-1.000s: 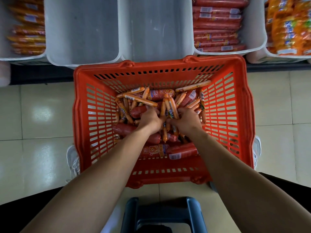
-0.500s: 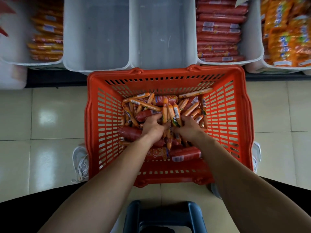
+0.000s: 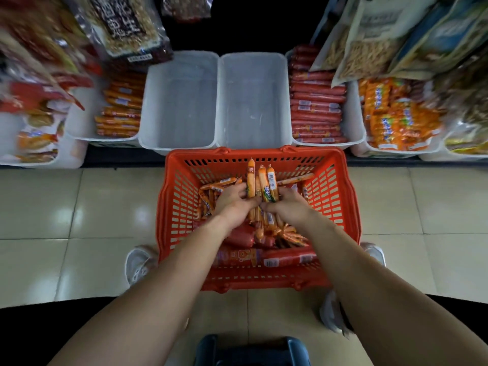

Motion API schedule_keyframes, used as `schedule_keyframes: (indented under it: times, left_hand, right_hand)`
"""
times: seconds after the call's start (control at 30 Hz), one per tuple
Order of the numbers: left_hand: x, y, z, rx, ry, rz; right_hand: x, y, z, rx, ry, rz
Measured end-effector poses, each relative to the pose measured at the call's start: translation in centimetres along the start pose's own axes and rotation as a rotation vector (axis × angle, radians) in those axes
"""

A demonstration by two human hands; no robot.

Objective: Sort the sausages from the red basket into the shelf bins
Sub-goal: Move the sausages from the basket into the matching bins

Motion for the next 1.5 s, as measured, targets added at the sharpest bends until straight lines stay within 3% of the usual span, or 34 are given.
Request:
schedule_keyframes:
  times: [0.17,0.33,0.63,0.83,1.0,1.3,1.43,1.5]
  left_hand:
    - [-3.5,-7.6,-0.1,0.138,-0.04,-0.062]
    - [-5.9,-13.4,3.7,0.167,-0.104,-0.076]
    - [-7.6,-15.0,14.0,0.003,-0.042,-0.073]
    - [-5.9,-13.7,17.8,-0.034,-0.09,0.162]
    - [-5.9,-12.7,16.5,0.041,-0.242,0.392]
    - [-7.3,-9.9,7.9,0.221,-0.298,0.338]
    - [-4.5,-6.0,3.0,0.381,-0.432,0.454]
    - [-2.2,-3.1,2.4,0.329,-0.357,0.588]
  right_hand:
    - [-2.5,8.0,2.0,-0.152,-0.118,0.021]
    - [-4.7,13.2,6.8,-0.214,-0.146,0.011]
    - [-5.1,11.4,18.3,-0.135,-0.117,-0.119]
    - [-3.8,5.7,23.6,-0.074,-0.115,-0.248]
    - [-3.9,6.8,20.2,-0.093,-0.149,-0.386]
    - [-7.4,8.5,11.6,-0.324,-0.271,-0.506]
    - [-6.3,5.3,4.7,-0.408,-0.339,-0.579]
    - [-5.3,1.4,3.1,-0.323,-0.238,-0.61]
Point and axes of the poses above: each hand's wrist, its own z-axis towards the middle knuckle, its own x-axis out of the palm, y = z × x, the point moved 2 cm from there along z, towards the middle knuckle, and after that the axes turned 14 degrees about -x, right-handed, at the moved point
